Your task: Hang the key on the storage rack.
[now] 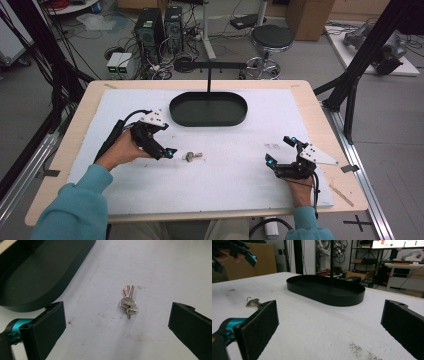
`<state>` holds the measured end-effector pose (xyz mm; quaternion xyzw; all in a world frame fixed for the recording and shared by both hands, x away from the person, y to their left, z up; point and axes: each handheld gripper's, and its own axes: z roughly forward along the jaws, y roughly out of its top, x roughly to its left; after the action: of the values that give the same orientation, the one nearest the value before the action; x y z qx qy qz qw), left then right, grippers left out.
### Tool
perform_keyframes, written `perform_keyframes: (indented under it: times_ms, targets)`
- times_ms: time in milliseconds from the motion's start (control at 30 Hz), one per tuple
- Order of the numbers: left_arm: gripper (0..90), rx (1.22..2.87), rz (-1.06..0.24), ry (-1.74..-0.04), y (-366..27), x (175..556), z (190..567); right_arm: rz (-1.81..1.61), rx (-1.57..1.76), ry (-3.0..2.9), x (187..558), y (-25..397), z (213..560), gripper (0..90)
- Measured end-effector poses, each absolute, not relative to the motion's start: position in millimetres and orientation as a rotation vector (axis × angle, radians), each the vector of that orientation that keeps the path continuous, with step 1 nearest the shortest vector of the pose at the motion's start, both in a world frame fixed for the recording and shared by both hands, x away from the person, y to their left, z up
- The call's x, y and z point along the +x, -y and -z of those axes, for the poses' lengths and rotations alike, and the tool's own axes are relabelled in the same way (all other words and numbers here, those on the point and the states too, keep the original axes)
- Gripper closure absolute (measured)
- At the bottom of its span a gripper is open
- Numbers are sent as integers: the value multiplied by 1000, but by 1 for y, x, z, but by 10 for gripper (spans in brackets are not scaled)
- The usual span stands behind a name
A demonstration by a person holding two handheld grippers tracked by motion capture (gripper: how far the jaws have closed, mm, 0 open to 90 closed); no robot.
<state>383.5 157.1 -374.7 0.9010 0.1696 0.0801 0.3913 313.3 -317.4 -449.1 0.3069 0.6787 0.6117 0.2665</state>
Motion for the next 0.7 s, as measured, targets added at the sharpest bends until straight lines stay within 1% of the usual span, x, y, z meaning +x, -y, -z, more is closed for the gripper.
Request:
perform_keyframes:
  times_ms: [533, 567, 600, 633, 667, 700]
  targets:
    - [19, 2417, -134, -391, -129, 389, 397, -1651, 827, -1833, 313, 317, 449, 6]
    - [29, 2429, -129, -381, -128, 389, 398, -1651, 828, -1833, 313, 317, 449, 6]
    - [62, 2429, -123, -379, -127, 389, 399, -1652, 828, -1832, 313, 317, 449, 6]
    - [116, 2438, -122, -380, -126, 389, 400, -1652, 829, -1832, 313, 317, 449, 6]
    - [143, 2448, -129, -377, -126, 389, 401, -1652, 829, -1832, 313, 317, 449, 5]
    - [143, 2452, -124, -381, -125, 389, 402, -1653, 829, -1832, 313, 317, 449, 6]
